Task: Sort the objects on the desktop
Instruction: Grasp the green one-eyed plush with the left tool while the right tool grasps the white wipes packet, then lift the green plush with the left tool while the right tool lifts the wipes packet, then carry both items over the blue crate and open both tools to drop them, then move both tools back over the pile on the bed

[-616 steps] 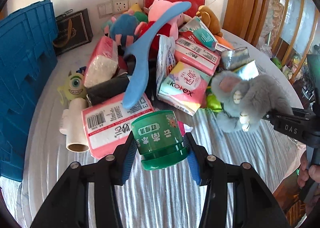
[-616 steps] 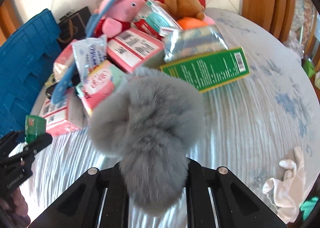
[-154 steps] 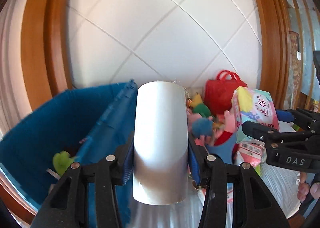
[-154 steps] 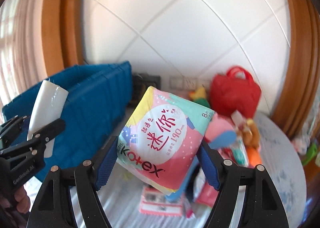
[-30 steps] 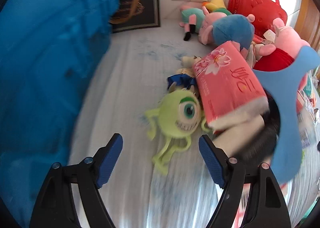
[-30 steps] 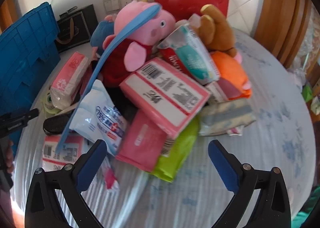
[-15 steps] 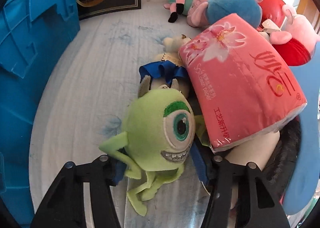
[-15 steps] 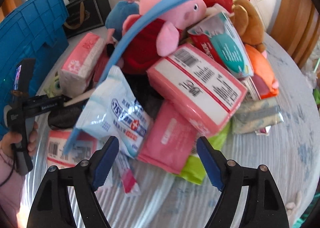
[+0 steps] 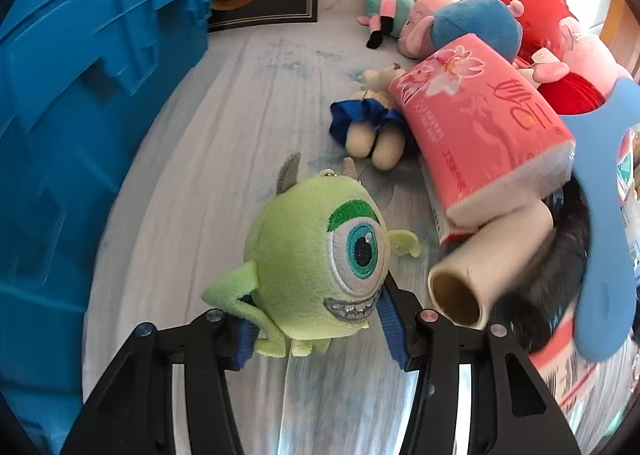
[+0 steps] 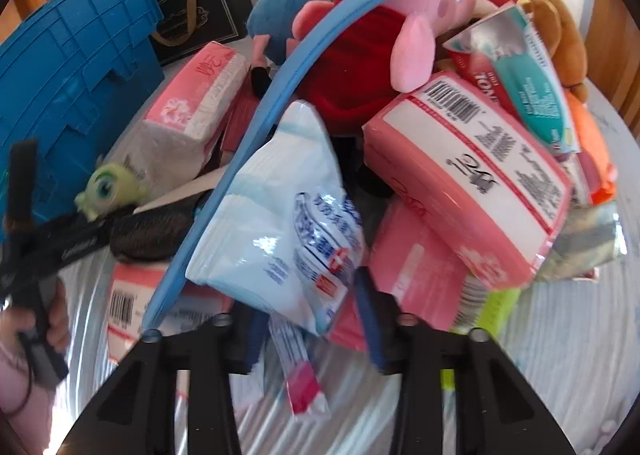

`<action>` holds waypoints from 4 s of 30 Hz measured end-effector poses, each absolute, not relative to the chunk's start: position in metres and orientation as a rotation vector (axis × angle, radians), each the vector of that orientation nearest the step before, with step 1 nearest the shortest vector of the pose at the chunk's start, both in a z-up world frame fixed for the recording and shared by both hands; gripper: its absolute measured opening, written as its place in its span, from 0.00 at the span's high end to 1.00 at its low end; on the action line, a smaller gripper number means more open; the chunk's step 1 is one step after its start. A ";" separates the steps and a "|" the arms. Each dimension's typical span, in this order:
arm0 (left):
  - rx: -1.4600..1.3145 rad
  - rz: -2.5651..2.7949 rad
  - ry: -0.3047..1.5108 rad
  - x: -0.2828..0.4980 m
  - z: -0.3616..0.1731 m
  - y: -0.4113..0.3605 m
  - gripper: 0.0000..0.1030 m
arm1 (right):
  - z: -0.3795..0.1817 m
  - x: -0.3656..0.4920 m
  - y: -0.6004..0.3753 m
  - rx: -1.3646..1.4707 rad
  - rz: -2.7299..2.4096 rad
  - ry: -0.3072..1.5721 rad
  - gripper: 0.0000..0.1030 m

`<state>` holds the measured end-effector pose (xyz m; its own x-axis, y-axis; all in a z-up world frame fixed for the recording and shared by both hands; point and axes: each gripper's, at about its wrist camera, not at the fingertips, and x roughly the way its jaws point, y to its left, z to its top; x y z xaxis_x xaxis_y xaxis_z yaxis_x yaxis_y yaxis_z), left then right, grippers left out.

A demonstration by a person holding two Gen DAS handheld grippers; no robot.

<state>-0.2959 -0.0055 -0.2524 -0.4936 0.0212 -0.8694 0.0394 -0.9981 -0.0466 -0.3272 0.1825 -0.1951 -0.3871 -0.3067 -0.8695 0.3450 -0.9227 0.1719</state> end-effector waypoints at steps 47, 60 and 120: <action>0.708 -2.706 0.041 -0.177 0.061 -0.266 0.51 | 0.115 -0.210 -0.167 0.581 -2.216 0.291 0.85; 0.965 -2.678 0.090 -0.239 0.058 -0.300 0.46 | 0.085 -0.254 -0.262 0.802 -2.178 0.526 0.84; 0.944 -3.101 0.034 -0.176 0.009 -0.007 0.24 | 0.062 -0.207 0.179 0.799 -2.874 0.415 0.00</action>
<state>-0.1756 -0.0069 0.0092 -0.8257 0.1021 -0.5548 -0.0900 -0.9947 -0.0491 -0.2070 0.1793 0.0625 -0.8515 -0.0508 -0.5219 0.1963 -0.9538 -0.2275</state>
